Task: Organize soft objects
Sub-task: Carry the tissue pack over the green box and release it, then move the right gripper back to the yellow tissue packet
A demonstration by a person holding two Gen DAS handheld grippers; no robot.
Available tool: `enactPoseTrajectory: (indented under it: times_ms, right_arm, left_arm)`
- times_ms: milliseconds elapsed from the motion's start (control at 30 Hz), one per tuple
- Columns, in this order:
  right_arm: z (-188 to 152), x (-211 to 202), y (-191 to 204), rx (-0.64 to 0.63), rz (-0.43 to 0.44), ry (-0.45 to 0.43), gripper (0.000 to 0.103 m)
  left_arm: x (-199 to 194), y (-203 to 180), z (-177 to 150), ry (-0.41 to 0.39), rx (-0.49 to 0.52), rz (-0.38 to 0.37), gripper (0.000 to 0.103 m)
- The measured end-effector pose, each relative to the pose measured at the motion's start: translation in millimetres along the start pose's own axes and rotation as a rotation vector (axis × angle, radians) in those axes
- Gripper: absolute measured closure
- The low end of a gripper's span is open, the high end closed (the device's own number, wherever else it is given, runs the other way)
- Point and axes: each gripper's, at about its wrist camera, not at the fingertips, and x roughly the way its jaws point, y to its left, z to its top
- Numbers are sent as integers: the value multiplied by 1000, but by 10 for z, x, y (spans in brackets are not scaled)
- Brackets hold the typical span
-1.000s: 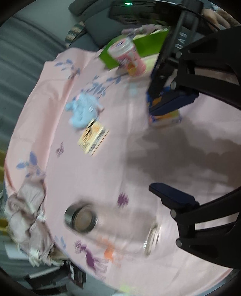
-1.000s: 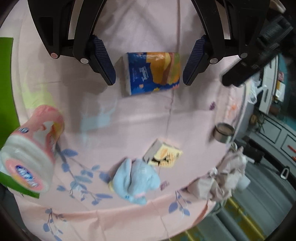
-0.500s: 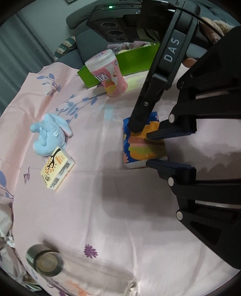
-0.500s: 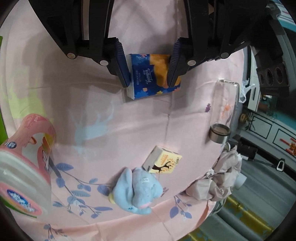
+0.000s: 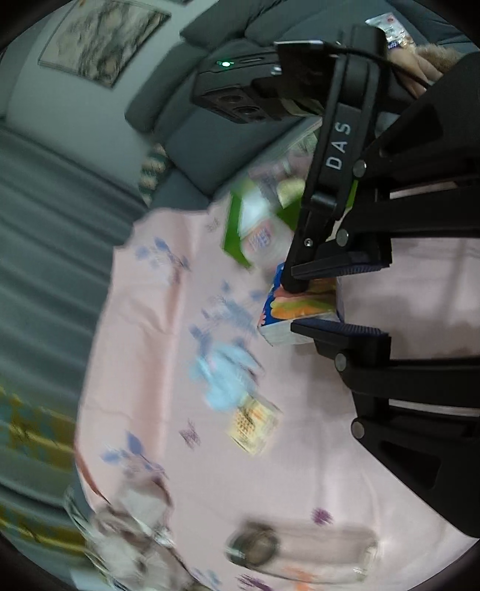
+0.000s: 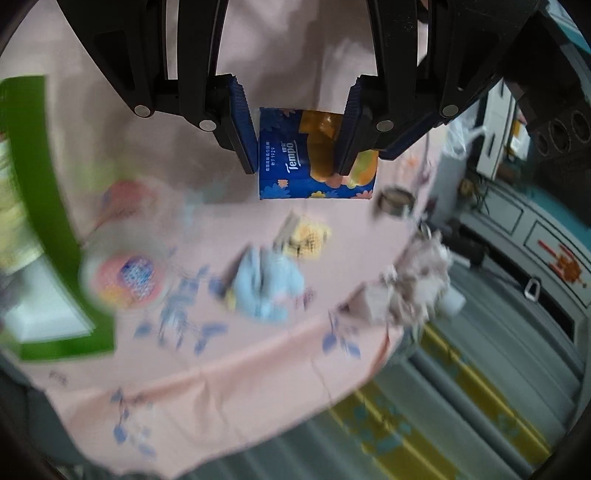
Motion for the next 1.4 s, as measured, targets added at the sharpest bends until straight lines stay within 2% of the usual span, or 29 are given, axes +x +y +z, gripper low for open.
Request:
enactPoseTrajectory:
  times_ms: [133, 300, 500, 667, 800, 867, 1033, 1167, 1233, 1267, 1300, 1333, 1400]
  right_arm:
    - [118, -472, -191, 40, -8, -138, 58]
    - [204, -923, -606, 139, -26, -264, 58]
    - [251, -1293, -1163, 270, -91, -382, 58]
    - [269, -1351, -1551, 351, -159, -421, 58]
    - [265, -1315, -1852, 422, -172, -417, 58]
    - [251, -1276, -1947, 459, -167, -405, 58]
    - [228, -1216, -2064, 493, -203, -388, 58]
    - [216, -1258, -2036, 484, -198, -405, 58]
    - [206, -1307, -1997, 472, -200, -427, 58]
    - [204, -1330, -1976, 466, -204, -439, 58]
    - [202, -1355, -1952, 459, -207, -450, 56]
    - [197, -1382, -1930, 453, -209, -461, 53]
    - [188, -1425, -1884, 444, -207, -483, 42]
  left_arm:
    - [115, -426, 193, -17, 88, -75, 85]
    - [365, -958, 324, -7, 155, -172, 85]
    - [871, -1445, 387, 58, 220, -245, 84]
    - [1349, -1653, 319, 137, 248, -251, 84]
    - [1685, -1659, 254, 211, 214, -217, 84]
    - [1809, -1652, 233, 240, 178, -204, 84]
    - [1902, -1711, 161, 262, 188, -173, 84]
    - [1829, -1717, 169, 238, 198, -148, 74]
    - [1743, -1709, 205, 220, 192, -157, 62]
    - [1675, -1706, 231, 207, 194, -166, 51]
    - [1606, -1701, 261, 189, 198, -171, 40]
    - [1498, -1687, 293, 159, 205, -170, 37]
    - [1333, -1642, 338, 115, 212, -158, 27]
